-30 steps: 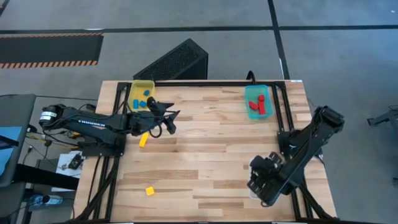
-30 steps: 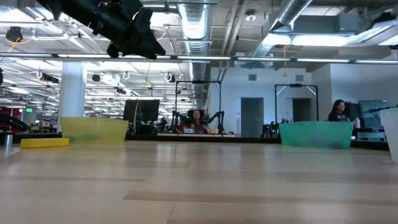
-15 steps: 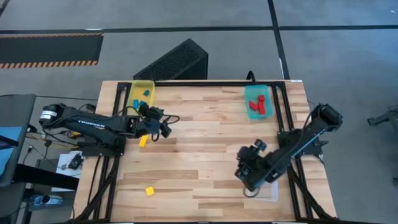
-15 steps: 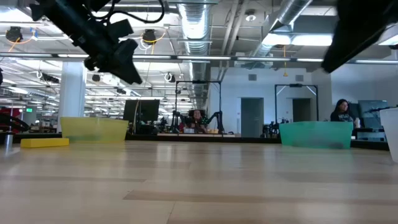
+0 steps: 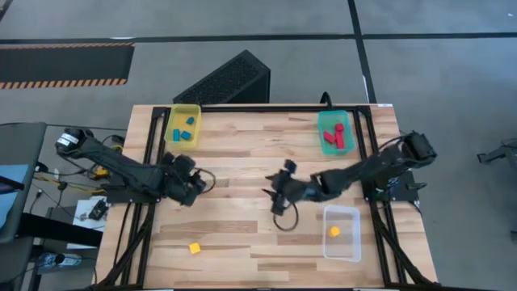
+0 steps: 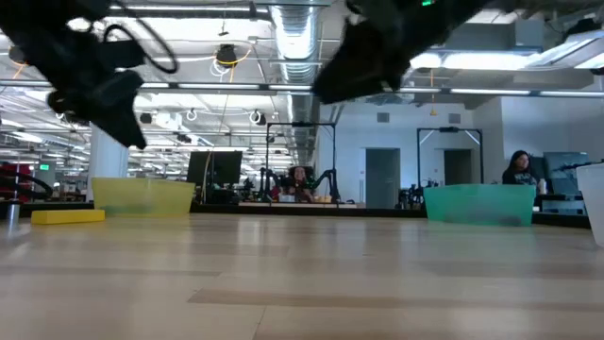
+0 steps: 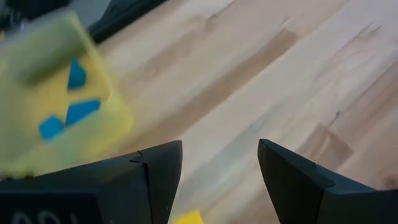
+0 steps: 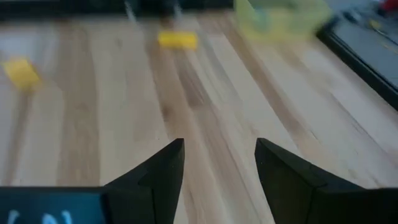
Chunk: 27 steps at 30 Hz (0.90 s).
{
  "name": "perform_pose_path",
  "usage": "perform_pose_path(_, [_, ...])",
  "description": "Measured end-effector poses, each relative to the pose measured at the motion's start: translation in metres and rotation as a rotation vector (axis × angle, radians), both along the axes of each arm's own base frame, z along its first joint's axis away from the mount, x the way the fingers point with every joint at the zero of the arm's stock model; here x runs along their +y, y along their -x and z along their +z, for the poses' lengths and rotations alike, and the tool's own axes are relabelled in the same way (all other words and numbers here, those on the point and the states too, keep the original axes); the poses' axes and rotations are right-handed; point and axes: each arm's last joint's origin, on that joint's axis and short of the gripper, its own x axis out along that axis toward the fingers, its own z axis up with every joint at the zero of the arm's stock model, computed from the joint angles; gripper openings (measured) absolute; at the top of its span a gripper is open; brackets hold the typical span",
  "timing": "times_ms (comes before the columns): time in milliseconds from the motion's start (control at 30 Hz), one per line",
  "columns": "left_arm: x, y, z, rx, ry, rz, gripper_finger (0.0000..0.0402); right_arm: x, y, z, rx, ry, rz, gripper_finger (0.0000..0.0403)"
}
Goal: Sort & place blocks by color
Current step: Put the top yellow block into the white bin
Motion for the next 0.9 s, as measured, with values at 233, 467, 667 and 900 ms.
perform_pose_path(233, [-0.019, 0.028, -0.018, -0.070, 0.108, 0.091, 0.0201, -0.027, -0.052, -0.022, -0.135, -0.069, 0.247, 0.0229])
perform_pose_path(467, [-0.016, 0.037, -0.060, -0.182, 0.211, 0.150, 0.0201, -0.036, -0.092, -0.035, -0.065, -0.083, 0.265, 0.0230])
perform_pose_path(667, [-0.005, 0.046, -0.075, -0.146, 0.232, 0.230, 0.0201, -0.030, -0.094, -0.027, -0.058, -0.061, 0.296, 0.0230])
perform_pose_path(900, [-0.006, 0.044, -0.080, -0.072, 0.334, 0.221, 0.0199, -0.029, -0.091, -0.030, -0.010, -0.046, 0.306, 0.0230])
